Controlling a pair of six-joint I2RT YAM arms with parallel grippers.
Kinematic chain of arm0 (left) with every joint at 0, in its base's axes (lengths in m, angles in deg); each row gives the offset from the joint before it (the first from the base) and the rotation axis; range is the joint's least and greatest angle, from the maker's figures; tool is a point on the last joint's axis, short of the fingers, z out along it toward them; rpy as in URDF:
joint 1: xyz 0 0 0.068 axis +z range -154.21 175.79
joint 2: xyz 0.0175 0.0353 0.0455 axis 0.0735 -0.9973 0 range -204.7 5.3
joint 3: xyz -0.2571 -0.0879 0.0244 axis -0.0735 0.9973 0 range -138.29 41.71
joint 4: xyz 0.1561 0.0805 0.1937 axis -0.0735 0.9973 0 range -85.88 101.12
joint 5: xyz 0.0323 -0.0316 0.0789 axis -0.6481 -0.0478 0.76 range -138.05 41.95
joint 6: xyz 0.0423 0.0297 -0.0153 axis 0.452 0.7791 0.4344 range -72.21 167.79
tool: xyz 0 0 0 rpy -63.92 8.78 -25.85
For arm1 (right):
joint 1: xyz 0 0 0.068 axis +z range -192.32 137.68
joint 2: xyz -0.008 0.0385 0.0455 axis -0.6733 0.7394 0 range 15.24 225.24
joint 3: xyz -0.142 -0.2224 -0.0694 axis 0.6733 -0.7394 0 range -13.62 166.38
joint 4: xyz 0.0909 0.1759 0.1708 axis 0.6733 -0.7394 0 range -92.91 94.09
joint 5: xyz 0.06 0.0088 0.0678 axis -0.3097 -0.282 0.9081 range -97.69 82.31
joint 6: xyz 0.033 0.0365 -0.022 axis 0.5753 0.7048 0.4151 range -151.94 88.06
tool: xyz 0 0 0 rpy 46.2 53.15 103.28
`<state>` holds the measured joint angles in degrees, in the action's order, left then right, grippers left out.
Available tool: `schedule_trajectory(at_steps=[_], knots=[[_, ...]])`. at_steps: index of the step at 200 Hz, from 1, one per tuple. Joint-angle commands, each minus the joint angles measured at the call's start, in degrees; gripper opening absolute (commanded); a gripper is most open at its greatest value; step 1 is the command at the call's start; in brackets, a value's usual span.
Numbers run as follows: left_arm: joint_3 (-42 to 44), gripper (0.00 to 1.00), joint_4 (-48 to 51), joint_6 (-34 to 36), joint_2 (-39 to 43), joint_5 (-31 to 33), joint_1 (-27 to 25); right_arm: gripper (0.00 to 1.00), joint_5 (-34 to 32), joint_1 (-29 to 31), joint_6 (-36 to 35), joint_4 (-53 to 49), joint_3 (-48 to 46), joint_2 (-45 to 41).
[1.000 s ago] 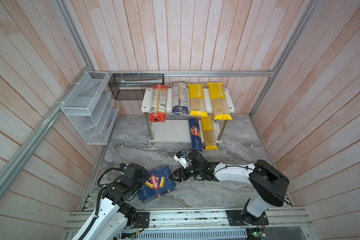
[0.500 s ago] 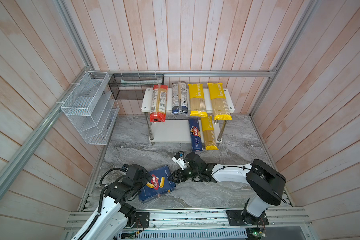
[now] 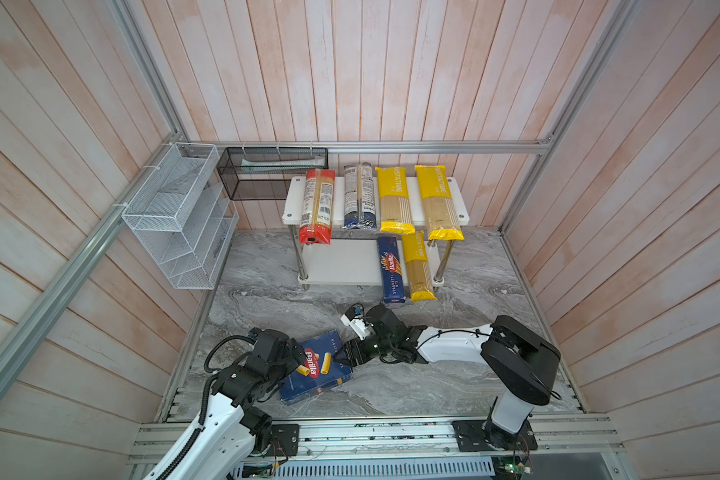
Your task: Place and organize the pasta boxes and bags onto the shelf
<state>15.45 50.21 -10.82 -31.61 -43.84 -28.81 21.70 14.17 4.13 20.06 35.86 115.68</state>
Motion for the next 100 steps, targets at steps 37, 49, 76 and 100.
schedule_trajectory(at_steps=[37, 49, 76, 100], knots=[[0.0, 1.0, -9.1, 3.6, -0.3, -7.8, -0.3, 0.64, 0.6, 1.3, 0.3, -0.2, 2.2, 0.6], [-0.1, 1.0, -10.6, 3.9, -0.5, -8.6, -0.3, 0.63, 0.6, 1.4, 0.4, -0.1, 2.3, 0.2], [-0.1, 1.0, -15.0, 3.7, -1.6, -11.2, -1.0, 0.62, 0.7, 1.7, 0.9, -0.6, 2.5, -1.1], [-1.9, 1.0, -16.6, 3.5, -3.4, -10.2, -3.2, 0.62, 0.5, 2.0, 2.0, 0.7, 1.6, -2.8]])
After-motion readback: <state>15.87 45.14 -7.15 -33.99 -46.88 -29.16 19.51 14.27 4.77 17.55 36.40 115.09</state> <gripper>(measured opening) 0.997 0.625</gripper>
